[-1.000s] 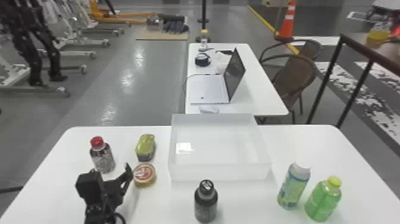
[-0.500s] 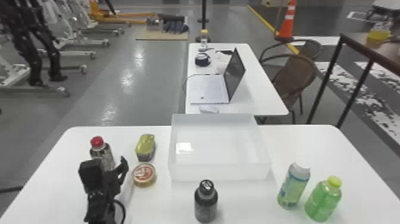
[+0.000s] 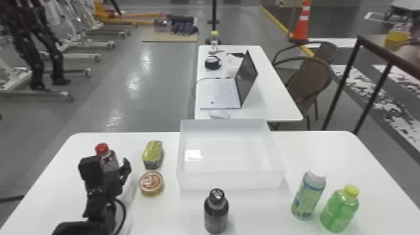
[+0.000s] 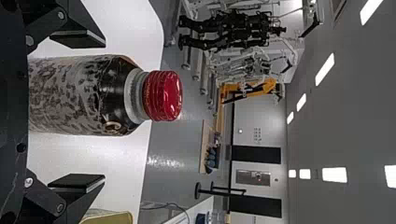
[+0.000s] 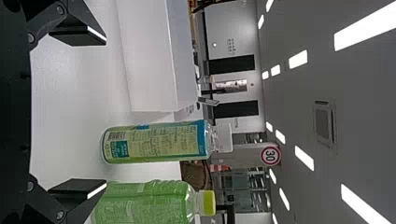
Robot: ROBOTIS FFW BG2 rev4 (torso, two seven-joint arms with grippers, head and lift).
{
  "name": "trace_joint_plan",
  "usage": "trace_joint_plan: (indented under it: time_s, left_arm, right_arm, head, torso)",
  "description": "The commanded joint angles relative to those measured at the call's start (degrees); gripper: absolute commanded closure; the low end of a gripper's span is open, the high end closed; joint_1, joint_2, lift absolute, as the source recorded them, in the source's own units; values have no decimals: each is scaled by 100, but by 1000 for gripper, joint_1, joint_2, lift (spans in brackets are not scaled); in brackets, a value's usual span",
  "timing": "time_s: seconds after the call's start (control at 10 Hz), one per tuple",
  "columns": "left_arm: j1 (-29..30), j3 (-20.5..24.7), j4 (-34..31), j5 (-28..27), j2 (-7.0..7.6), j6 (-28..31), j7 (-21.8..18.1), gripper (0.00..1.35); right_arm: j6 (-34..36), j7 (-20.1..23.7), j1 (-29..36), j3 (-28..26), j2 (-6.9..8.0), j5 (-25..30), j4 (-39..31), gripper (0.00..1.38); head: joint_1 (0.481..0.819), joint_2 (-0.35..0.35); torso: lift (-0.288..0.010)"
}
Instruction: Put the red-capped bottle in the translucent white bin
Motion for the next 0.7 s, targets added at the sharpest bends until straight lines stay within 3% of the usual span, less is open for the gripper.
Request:
trace_joint_plan:
  time_s: [0.0, 0.1, 0.3, 0.6]
  left_arm:
    - [-50, -3, 94, 70, 42, 69, -64, 265]
    - [-42, 6, 111, 52, 51, 69, -64, 311]
    - [-33, 155, 173, -212, 68, 60, -72, 832]
    - [11, 146, 173, -414, 121, -81, -116, 823]
  right_arm:
    - [0, 13, -10, 0, 10, 0, 10, 206]
    - [0, 22, -10, 0, 19, 0, 10, 206]
    - [-9, 30, -10, 0, 28, -9, 19, 206]
    - [-9, 39, -10, -9, 28, -9, 28, 206]
  head:
    - [549, 0]
    - [549, 0]
    - [549, 0]
    - [549, 0]
  torso:
    - [-100]
    - [-100]
    - [-100]
    - [-100]
